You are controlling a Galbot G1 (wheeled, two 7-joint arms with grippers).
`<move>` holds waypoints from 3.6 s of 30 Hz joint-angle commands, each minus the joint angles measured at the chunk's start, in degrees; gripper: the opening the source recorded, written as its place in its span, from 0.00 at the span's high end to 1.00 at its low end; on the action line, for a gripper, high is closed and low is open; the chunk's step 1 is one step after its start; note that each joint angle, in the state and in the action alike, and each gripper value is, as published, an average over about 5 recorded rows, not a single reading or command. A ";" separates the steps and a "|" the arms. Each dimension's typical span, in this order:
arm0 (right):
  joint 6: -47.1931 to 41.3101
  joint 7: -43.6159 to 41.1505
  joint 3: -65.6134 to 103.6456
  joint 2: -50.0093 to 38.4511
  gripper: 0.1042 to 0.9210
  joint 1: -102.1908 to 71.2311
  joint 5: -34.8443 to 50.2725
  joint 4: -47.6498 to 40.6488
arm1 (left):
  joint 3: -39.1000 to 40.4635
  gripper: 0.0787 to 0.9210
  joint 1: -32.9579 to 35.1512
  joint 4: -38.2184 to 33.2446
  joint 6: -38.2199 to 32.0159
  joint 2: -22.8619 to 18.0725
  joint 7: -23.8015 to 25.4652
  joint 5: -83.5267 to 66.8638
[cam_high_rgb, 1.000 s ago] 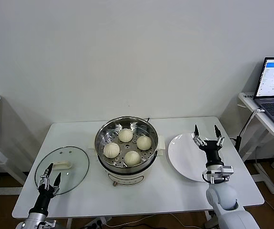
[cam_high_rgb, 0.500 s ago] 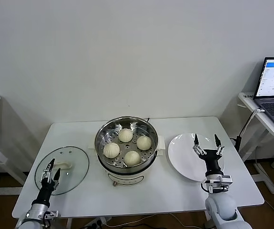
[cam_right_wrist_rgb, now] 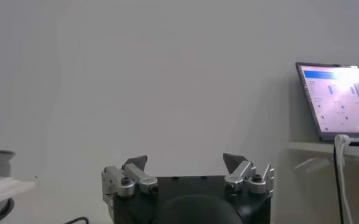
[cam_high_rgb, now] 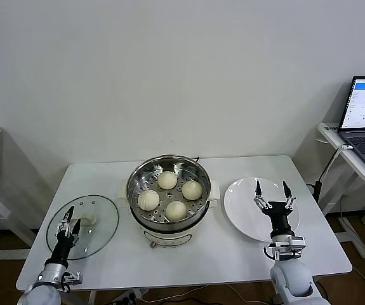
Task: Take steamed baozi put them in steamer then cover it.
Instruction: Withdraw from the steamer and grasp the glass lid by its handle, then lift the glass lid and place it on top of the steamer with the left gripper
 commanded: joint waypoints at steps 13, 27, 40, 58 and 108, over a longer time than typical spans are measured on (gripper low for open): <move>0.15 0.04 0.74 0.42 0.12 -0.80 -0.98 0.81 | 0.96 0.12 -3.72 3.27 2.19 -0.08 2.36 0.53; 0.21 0.05 1.30 0.93 0.12 -0.97 -1.53 0.88 | 1.56 0.12 -7.04 5.85 2.30 -1.00 2.31 0.51; 0.06 0.41 0.93 1.58 0.12 -0.19 -2.03 1.14 | 1.45 0.42 -7.46 7.71 2.37 -0.73 3.19 0.08; 0.47 0.41 1.10 2.79 0.12 -0.47 -2.94 1.12 | -4.61 0.87 -1.92 -14.76 5.40 4.00 4.86 -8.82; -0.16 0.88 4.87 5.52 0.12 -0.35 -4.51 -1.88 | 46.86 0.87 -20.74 -27.45 42.03 -4.87 36.84 10.44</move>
